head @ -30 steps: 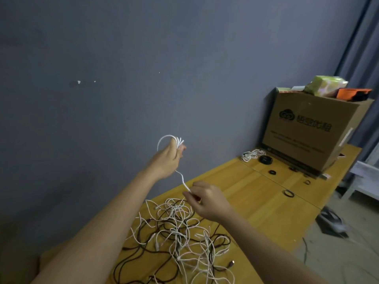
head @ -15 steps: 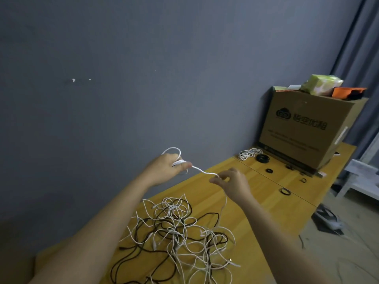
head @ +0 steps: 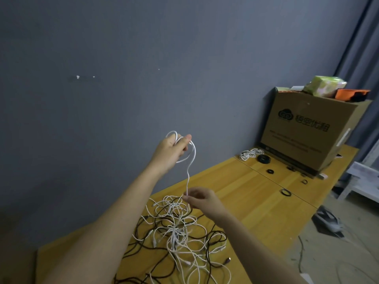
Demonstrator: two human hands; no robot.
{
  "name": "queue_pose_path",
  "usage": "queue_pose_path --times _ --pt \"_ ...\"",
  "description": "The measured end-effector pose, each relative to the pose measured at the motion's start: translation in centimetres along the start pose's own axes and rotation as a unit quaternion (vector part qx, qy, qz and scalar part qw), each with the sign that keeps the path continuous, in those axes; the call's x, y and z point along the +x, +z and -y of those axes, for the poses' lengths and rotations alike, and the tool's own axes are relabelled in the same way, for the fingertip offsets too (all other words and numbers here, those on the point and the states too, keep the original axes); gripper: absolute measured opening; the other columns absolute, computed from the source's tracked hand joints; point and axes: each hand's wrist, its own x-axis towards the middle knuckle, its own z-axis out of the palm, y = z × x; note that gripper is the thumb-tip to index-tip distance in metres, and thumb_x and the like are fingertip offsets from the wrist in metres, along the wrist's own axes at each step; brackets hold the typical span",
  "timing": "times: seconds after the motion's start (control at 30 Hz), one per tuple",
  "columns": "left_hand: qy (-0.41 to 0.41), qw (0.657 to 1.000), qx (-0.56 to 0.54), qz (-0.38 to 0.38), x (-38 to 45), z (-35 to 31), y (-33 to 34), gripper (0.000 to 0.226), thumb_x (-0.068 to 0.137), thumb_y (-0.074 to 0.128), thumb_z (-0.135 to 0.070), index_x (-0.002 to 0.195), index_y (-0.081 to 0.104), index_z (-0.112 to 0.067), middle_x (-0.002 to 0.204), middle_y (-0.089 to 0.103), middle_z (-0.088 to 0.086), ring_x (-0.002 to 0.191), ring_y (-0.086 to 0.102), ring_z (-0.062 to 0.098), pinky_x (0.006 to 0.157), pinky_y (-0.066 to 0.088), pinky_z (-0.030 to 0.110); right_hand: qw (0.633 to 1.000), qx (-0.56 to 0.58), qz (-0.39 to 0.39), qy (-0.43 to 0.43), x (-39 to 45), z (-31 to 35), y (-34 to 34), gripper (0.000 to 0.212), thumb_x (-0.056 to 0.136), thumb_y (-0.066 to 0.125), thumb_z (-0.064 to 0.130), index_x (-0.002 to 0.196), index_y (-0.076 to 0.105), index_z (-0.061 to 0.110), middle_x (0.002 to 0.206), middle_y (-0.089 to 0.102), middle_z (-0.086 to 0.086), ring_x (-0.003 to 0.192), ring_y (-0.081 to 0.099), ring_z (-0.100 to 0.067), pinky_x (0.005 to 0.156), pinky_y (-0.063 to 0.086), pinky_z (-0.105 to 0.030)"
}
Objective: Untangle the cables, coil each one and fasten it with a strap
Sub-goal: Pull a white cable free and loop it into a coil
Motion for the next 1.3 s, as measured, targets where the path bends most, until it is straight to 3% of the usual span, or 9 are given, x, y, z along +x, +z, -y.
queue_pose_path --times 0.23,0.4,0.57,0.67,0.73,0.83,1.03,1.17,1.3 --pt "0.010 0.993 -0.005 -0.120 0.2 0.3 -1.3 0.035 0.094 0.056 -0.040 0.066 0.045 -0.021 0.062 0.046 -0.002 0.053 0.038 0.013 0.060 0.033 0.030 0.976 0.019 -0.211 0.046 0.5 1.1 -0.9 0.010 0.089 0.067 0.020 0.095 0.070 0.013 0.073 0.064 -0.002 0.065 0.056 -0.018 0.069 0.052 -0.034" --pt "0.007 0.981 -0.019 -0.195 1.8 -1.3 -2.7 0.037 0.097 0.050 -0.039 0.068 0.045 -0.017 0.060 0.046 -0.004 0.052 0.040 0.011 0.057 0.033 0.029 0.939 0.076 -0.325 -0.086 3.1 9.5 -5.0 0.014 0.091 0.062 0.008 0.080 0.070 0.002 0.066 0.061 -0.009 0.060 0.054 -0.017 0.069 0.054 -0.039" --pt "0.011 0.981 0.016 -0.191 3.5 -3.4 -3.7 0.035 0.100 0.045 -0.036 0.069 0.051 -0.020 0.061 0.048 -0.006 0.059 0.045 0.015 0.062 0.035 0.029 0.917 0.261 -0.244 -0.177 4.1 17.4 -7.8 0.017 0.096 0.053 0.005 0.084 0.066 0.009 0.069 0.064 -0.003 0.063 0.058 -0.011 0.067 0.054 -0.019" --pt "0.003 0.978 0.044 -0.206 4.0 -2.8 -4.3 0.031 0.101 0.042 -0.034 0.079 0.056 -0.016 0.071 0.056 0.003 0.067 0.048 0.022 0.067 0.034 0.031 0.925 0.342 -0.115 -0.119 4.9 16.6 -8.3 0.023 0.100 0.043 0.008 0.087 0.061 0.010 0.059 0.058 0.004 0.053 0.052 -0.011 0.062 0.054 -0.020" --pt "-0.005 0.974 0.056 -0.221 4.0 -2.0 -4.7 0.026 0.102 0.040 -0.031 0.087 0.055 -0.015 0.094 0.065 0.010 0.082 0.056 0.026 0.076 0.040 0.034 0.963 0.245 -0.105 -0.048 5.0 15.0 -8.3 0.026 0.103 0.038 0.011 0.087 0.058 0.011 0.055 0.045 0.003 0.041 0.036 -0.008 0.041 0.039 -0.018" --pt "-0.017 0.974 0.073 -0.215 3.7 -1.5 -4.9 0.025 0.102 0.039 -0.029 0.089 0.055 -0.016 0.111 0.066 0.009 0.100 0.060 0.030 0.086 0.042 0.037 0.978 0.042 -0.196 -0.049 4.4 14.9 -8.4 0.026 0.101 0.043 0.014 0.084 0.063 0.014 0.063 0.036 0.001 0.045 0.026 -0.009 0.038 0.021 -0.018" --pt "-0.025 0.982 0.096 -0.161 2.7 -1.8 -3.4 0.031 0.100 0.042 -0.028 0.081 0.061 -0.013 0.090 0.064 -0.004 0.085 0.056 0.015 0.074 0.034 0.025 0.902 0.051 -0.351 -0.245 3.8 17.8 -8.1 0.022 0.097 0.050 0.015 0.084 0.067 0.016 0.054 0.035 0.006 0.044 0.030 -0.003 0.046 0.028 -0.018" --pt "-0.072 0.985 0.084 -0.131 1.5 -0.1 -3.1 0.037 0.091 0.050 -0.037 0.060 0.049 -0.017 0.055 0.050 -0.004 0.058 0.046 0.019 0.064 0.034 0.029 0.888 -0.263 -0.344 -0.153 4.7 11.2 -8.0 0.027 0.101 0.042 0.028 0.101 0.066 0.016 0.076 0.065 -0.007 0.075 0.058 -0.030 0.064 0.038 -0.034" --pt "-0.102 0.994 -0.019 -0.034 -0.5 0.3 -2.7 0.040 0.097 0.047 -0.033 0.062 0.038 -0.019 0.042 0.030 -0.010 0.040 0.025 0.010 0.046 0.022 0.025 0.855 -0.443 -0.266 -0.053 4.7 5.4 -7.9 0.034 0.103 0.032 0.036 0.111 0.057 0.014 0.097 0.067 -0.015 0.090 0.060 -0.039 0.069 0.044 -0.039"
